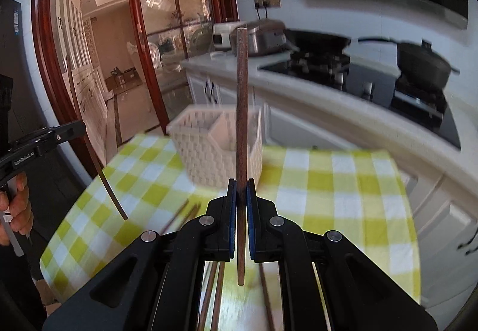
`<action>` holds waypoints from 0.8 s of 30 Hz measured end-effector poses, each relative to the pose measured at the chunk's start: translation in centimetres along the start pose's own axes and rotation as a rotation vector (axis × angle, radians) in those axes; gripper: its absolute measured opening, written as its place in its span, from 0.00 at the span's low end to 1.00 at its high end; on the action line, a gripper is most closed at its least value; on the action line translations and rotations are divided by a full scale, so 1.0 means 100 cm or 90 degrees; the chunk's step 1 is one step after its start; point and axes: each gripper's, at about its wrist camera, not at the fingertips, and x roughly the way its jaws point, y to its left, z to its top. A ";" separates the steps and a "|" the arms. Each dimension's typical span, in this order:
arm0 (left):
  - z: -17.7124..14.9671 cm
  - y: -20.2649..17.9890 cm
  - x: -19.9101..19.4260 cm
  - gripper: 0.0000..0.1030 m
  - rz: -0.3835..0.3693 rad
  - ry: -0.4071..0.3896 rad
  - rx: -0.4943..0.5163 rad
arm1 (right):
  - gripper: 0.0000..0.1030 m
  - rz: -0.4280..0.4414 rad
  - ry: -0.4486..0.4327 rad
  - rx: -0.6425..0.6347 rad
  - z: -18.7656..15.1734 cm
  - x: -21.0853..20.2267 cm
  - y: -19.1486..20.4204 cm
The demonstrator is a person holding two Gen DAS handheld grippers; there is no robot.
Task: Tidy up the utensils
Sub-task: 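Lift the left tool's chopstick into the beige basket while the right tool lowers its chopstick in too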
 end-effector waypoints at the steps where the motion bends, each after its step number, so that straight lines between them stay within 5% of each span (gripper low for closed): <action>1: 0.011 -0.002 0.001 0.06 -0.001 -0.009 0.000 | 0.07 0.000 -0.007 0.001 0.010 0.000 0.000; 13: 0.111 -0.023 0.058 0.06 0.016 -0.061 0.010 | 0.07 -0.013 -0.062 0.004 0.118 0.057 -0.001; 24: 0.105 -0.010 0.130 0.06 0.018 -0.052 -0.043 | 0.07 0.001 -0.015 0.020 0.109 0.123 -0.003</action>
